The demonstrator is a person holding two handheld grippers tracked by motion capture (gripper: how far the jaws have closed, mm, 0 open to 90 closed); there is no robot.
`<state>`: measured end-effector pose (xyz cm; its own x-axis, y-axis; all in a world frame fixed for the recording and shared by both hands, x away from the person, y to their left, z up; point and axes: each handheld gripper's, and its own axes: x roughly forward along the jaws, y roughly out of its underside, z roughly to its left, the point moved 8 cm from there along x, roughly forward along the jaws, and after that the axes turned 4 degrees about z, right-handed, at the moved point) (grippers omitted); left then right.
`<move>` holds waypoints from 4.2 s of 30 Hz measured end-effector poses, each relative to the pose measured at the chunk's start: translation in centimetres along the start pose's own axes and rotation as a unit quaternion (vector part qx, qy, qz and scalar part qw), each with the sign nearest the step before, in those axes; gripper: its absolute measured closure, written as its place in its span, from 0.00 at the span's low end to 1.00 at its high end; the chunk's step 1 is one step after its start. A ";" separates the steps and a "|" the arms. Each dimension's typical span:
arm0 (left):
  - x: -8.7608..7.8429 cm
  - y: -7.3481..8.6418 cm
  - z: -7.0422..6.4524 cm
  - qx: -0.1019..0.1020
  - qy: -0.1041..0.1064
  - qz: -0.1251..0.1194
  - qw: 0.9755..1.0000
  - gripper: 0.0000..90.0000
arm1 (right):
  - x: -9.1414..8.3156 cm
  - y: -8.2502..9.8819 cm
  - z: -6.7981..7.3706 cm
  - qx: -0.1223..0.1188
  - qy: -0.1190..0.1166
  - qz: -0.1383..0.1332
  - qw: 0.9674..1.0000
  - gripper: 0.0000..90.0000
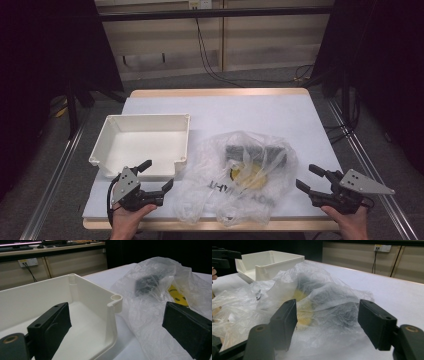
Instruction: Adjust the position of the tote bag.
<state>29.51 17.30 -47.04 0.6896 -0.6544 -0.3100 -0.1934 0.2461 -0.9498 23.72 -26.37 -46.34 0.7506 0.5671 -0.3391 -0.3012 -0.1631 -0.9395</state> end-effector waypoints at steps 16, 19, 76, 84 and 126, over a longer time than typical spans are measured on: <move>0.5 0.4 -1.1 0.014 0.029 0.029 0.999 0.27 | 1.2 0.4 2.3 -0.012 -0.060 0.039 0.997 0.55; 0.6 0.5 -1.4 0.015 0.036 0.031 0.999 0.31 | 1.9 0.7 3.2 -0.024 -0.073 0.056 0.995 0.59; 3.6 2.8 -6.8 0.046 0.178 0.165 0.969 0.85 | 9.7 5.1 14.4 -0.159 -0.257 0.206 0.931 0.84; 3.0 2.7 -6.9 0.039 0.183 0.156 0.970 0.82 | 9.5 3.8 13.8 -0.119 -0.268 0.183 0.938 1.00; 2.5 4.1 -9.6 0.032 0.256 0.206 0.944 0.94 | 10.8 4.3 12.2 -0.093 -0.246 0.196 0.945 0.76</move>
<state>23.71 9.81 -52.08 0.1340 -0.7498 -0.6480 -0.3170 0.5871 -0.7449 23.35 -11.07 -53.50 0.2243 0.7327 -0.6425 -0.3561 -0.5521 -0.7539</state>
